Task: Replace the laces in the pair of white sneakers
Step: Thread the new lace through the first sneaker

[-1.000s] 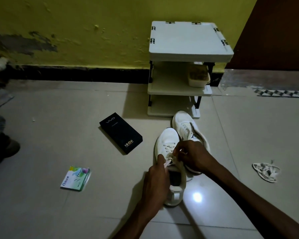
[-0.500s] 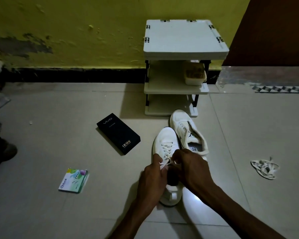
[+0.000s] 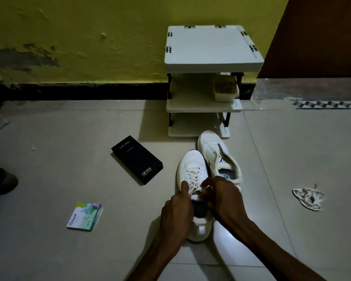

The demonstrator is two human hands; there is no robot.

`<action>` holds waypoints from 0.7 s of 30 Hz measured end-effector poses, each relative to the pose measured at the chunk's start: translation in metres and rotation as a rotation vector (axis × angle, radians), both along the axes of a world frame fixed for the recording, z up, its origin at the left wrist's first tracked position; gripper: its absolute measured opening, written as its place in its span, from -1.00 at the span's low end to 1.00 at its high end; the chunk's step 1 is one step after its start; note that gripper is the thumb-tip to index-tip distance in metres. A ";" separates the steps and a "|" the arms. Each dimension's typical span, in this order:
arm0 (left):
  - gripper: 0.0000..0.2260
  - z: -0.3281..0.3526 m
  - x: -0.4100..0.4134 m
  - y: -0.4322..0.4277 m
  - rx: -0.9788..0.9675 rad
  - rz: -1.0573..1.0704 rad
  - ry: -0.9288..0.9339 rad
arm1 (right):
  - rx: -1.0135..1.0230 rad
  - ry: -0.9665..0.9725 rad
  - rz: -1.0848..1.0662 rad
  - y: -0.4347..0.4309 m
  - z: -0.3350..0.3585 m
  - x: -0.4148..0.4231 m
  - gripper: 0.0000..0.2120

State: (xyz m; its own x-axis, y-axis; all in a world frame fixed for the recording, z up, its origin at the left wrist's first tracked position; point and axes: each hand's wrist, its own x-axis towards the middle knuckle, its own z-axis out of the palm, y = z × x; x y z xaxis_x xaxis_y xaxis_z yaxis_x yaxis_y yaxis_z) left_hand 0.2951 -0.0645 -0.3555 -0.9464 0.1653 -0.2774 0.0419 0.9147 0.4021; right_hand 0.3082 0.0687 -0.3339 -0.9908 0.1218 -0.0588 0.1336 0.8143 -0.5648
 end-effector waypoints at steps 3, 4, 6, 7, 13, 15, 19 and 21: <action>-0.55 -0.001 -0.001 -0.001 -0.017 0.065 -0.001 | -0.001 -0.098 0.066 0.006 0.006 -0.012 -0.76; -0.54 -0.001 -0.001 -0.001 0.000 0.044 0.011 | -0.003 -0.112 0.092 0.007 0.008 -0.018 -0.81; -0.56 0.000 0.002 -0.003 0.052 -0.008 0.030 | -0.014 -0.140 0.130 0.010 0.010 -0.033 -0.90; -0.58 0.002 0.002 -0.004 0.062 -0.022 0.038 | -0.019 -0.165 0.141 0.011 0.011 -0.039 -0.90; -0.61 0.002 0.001 -0.002 0.020 -0.021 0.050 | 0.221 -0.333 0.295 0.009 0.016 -0.079 -0.90; -0.62 0.001 0.001 -0.002 0.022 -0.022 0.067 | 0.240 -0.384 0.302 0.006 0.018 -0.087 -0.84; -0.61 0.003 0.003 -0.003 0.040 -0.011 0.070 | 0.137 -0.472 0.226 0.008 0.016 -0.090 -0.70; -0.61 0.002 0.003 -0.003 0.042 -0.005 0.067 | 0.014 -0.492 0.128 0.009 0.010 -0.086 -0.67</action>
State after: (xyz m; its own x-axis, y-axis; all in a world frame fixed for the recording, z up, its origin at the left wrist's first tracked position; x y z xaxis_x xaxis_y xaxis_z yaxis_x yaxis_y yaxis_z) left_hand 0.2981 -0.0679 -0.3536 -0.9619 0.1800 -0.2059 0.0743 0.8966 0.4366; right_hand 0.2220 0.0782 -0.3236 -0.8533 0.0058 -0.5214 0.2799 0.8488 -0.4486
